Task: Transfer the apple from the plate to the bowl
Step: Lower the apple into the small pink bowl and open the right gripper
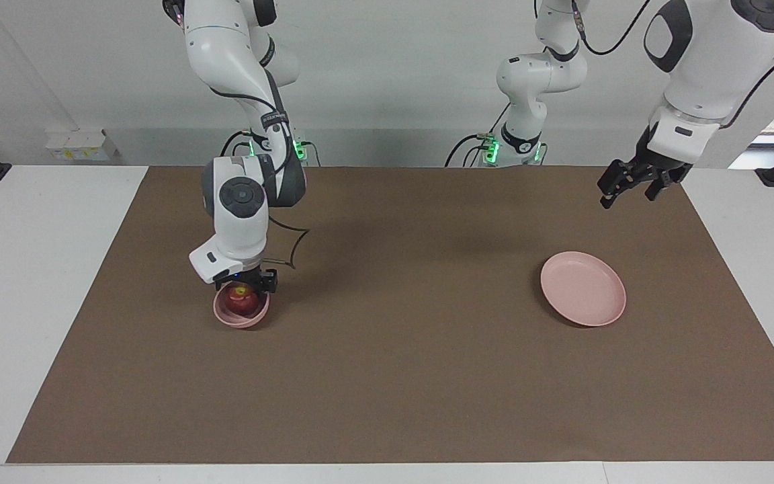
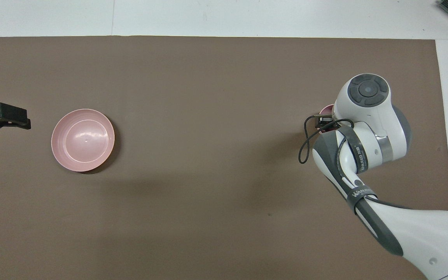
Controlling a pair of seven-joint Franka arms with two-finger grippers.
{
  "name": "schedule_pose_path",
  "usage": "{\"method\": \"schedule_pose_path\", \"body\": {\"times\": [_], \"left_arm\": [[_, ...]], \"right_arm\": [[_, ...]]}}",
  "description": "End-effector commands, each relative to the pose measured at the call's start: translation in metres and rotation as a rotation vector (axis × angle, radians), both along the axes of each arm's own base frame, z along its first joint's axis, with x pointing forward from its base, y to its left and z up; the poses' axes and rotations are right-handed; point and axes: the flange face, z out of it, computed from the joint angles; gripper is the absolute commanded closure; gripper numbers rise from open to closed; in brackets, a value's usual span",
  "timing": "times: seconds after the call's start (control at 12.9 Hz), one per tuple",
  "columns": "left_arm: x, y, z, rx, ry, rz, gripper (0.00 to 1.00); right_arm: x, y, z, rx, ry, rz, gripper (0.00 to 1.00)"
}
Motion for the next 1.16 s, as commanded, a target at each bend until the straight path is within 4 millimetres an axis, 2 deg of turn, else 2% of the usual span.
{"method": "schedule_pose_path", "body": {"times": [0.0,0.31,0.47,0.78,1.01,1.09], "left_arm": [[-0.013,-0.009,0.023,-0.001,0.026,-0.026,0.00],[-0.016,-0.014,0.028,-0.013,0.035,-0.037,0.00],[-0.017,-0.018,0.028,-0.036,0.039,-0.038,0.00],[-0.022,-0.015,0.031,-0.040,0.041,-0.025,0.00],[-0.026,-0.016,0.030,-0.040,0.058,-0.024,0.00],[-0.026,-0.017,0.030,-0.040,0.062,-0.027,0.00]], "right_arm": [[-0.001,-0.007,0.025,0.026,-0.047,-0.033,0.00],[-0.005,-0.013,0.083,0.104,-0.124,-0.072,0.00],[-0.007,-0.013,0.118,0.183,-0.167,-0.118,0.00],[-0.022,-0.025,0.202,0.260,-0.264,-0.156,0.00],[-0.032,-0.032,0.274,0.285,-0.222,-0.195,0.00],[-0.036,-0.036,0.288,0.282,-0.202,-0.206,0.00]]}}
